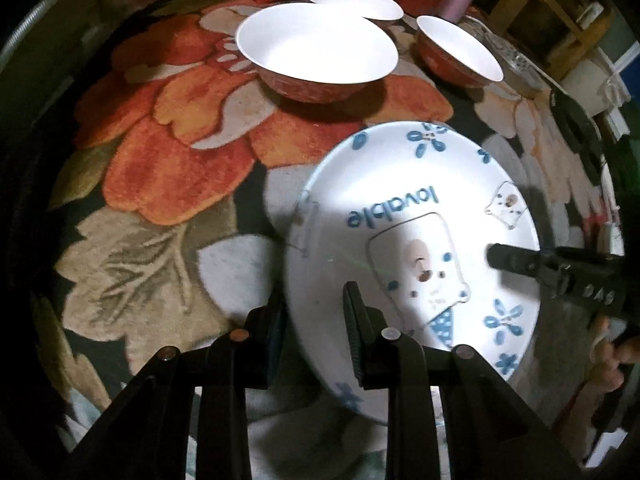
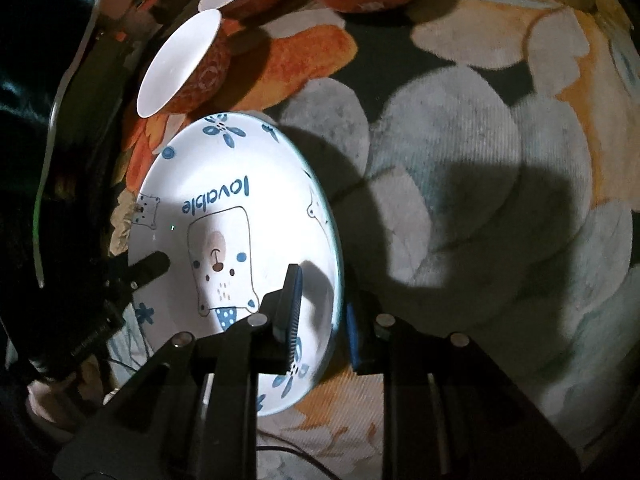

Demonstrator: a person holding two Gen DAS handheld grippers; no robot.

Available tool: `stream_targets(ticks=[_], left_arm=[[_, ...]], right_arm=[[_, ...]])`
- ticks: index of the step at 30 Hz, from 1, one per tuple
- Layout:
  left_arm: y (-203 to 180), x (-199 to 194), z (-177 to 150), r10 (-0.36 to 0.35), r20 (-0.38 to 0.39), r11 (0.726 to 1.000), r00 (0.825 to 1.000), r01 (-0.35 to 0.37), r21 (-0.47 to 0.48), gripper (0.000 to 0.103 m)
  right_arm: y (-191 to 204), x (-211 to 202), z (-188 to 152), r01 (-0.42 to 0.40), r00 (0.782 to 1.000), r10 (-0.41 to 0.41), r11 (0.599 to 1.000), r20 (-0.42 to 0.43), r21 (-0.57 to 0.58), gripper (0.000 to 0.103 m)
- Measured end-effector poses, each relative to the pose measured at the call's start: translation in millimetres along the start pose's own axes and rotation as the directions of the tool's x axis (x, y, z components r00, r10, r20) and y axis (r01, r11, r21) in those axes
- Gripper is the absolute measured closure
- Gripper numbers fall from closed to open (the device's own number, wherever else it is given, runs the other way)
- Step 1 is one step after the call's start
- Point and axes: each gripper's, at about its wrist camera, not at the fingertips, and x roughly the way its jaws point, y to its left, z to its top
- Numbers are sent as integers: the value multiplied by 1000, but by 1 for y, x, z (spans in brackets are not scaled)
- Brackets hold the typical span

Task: Organize plates and bowls
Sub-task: 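Carry the held bear plate with both tools toward the stacked plates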

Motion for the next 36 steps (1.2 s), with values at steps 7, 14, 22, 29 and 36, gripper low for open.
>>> stream_targets(ticks=[7,14,22,29,36], left_arm=[[-6,-9,-6,3,4,1000,1000,-3,24,77],[-22,-30,-3,-33,30,999,999,32,39,77],[-79,-43,6,-63,49,990,997,56,126,77],[-132,-49,13,-104,59,976,993,91,197,77],[-181,-47,16,-139,48,960,989,123,253,77]], right_arm=[[-3,1,-4,3,1000,-3,1000,2,-19,83],[-7,-22,-17,6,1000,-6,1000,26,-10,83],[-38,-62,-27,41,995,-45,998,85,47,83],[-70,-101,-34,76,985,-89,993,148,92,83],[-108,-127,-50,89,979,-115,984,169,154,83]])
